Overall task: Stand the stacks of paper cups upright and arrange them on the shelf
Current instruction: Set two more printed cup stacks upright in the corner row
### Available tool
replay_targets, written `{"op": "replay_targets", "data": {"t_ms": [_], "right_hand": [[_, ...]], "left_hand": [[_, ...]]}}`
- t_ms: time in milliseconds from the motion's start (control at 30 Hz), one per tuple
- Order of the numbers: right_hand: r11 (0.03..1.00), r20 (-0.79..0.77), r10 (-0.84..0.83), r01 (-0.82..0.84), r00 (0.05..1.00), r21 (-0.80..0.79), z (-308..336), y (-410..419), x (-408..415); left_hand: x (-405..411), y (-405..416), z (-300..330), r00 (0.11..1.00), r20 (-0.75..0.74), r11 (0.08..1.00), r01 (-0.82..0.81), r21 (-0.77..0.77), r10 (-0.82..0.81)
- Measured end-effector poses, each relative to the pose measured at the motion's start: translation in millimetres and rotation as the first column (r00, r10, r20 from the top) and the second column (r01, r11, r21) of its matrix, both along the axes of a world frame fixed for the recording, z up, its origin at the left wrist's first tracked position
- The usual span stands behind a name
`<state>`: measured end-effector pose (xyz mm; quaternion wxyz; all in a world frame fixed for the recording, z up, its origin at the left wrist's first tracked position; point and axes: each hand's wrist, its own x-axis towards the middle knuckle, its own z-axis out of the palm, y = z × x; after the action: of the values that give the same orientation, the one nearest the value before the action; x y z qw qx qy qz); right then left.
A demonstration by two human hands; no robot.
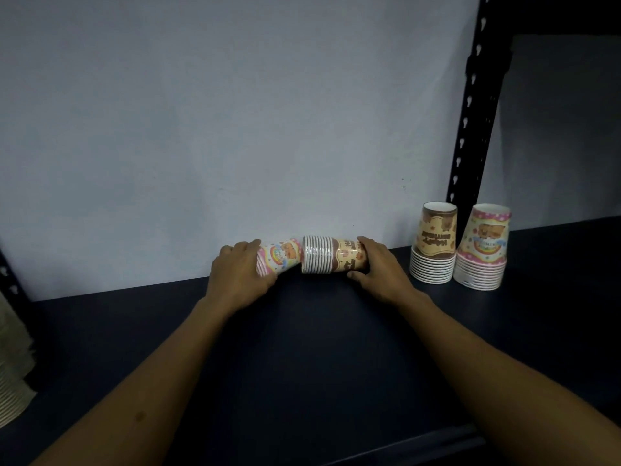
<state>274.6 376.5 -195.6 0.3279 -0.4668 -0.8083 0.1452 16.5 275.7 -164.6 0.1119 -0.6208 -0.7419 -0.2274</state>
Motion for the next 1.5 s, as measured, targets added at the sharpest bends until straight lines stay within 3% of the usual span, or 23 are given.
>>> {"op": "replay_targets", "data": {"t_ms": [133,233,300,400,467,600,700,867,933,1267,1400,1500], "right_hand": [[0.999,-0.099,0.014,-0.011,0.995,0.032,3.3,-8.9,2.2],[0.999,-0.335,0.055,-0.051,0.940,0.021,8.1,-20.5,3.1],[0.998,-0.508,0.064,-0.064,0.859,0.017,14.7,-29.9,0.9],[0.993,-0.684,0.102,-0.112,0.722,0.031,25.2,-47.1,-10.0],[0.990,-0.709,0.133,-0.130,0.693,0.059,28.6,-59.0,-21.8],[0.977,-0.725,0.197,-0.197,0.660,0.086,28.0,-72.7,-50.3],[0.967,-0.728,0.188,-0.255,0.660,0.019,23.6,-78.3,-69.8],[0.941,-0.422,0.228,-0.310,0.877,-0.136,9.2,-78.1,-79.2],[0.937,-0.299,0.261,-0.315,0.918,-0.152,9.4,-78.1,-82.3],[0.962,-0.304,0.145,-0.206,0.942,-0.178,7.8,-72.7,-95.7],[0.964,-0.266,0.144,-0.197,0.953,-0.182,6.3,-74.7,-94.8],[0.995,-0.203,0.059,-0.074,0.977,-0.064,9.8,-87.1,-93.5]], "left_hand": [[5.6,-8.2,-9.6,1.000,-0.022,0.991,0.007,0.133,-0.004],[7.6,-22.2,-19.2,0.981,0.193,0.949,-0.052,0.310,-0.009],[5.5,-30.6,-22.1,0.922,0.388,0.920,-0.140,0.367,-0.014],[1.8,-42.1,-18.1,0.856,0.517,0.917,-0.183,0.354,-0.028],[1.5,-49.8,-14.1,0.824,0.565,0.931,-0.175,0.321,-0.040],[-1.6,-61.9,-19.0,0.724,0.690,0.958,-0.186,0.218,-0.017],[-2.9,-67.5,-24.2,0.705,0.709,0.964,-0.180,0.197,-0.013],[-3.4,-66.2,-25.4,0.704,0.710,0.955,-0.202,0.217,-0.013],[-3.7,-65.5,-25.7,0.705,0.709,0.954,-0.203,0.219,-0.013],[-4.0,-67.2,-25.0,0.712,0.702,0.961,-0.194,0.199,-0.002],[-4.2,-72.4,-21.1,0.705,0.708,0.979,-0.160,0.122,0.027],[-11.3,-81.1,-19.5,0.733,0.678,0.994,-0.101,0.035,0.051]]}}
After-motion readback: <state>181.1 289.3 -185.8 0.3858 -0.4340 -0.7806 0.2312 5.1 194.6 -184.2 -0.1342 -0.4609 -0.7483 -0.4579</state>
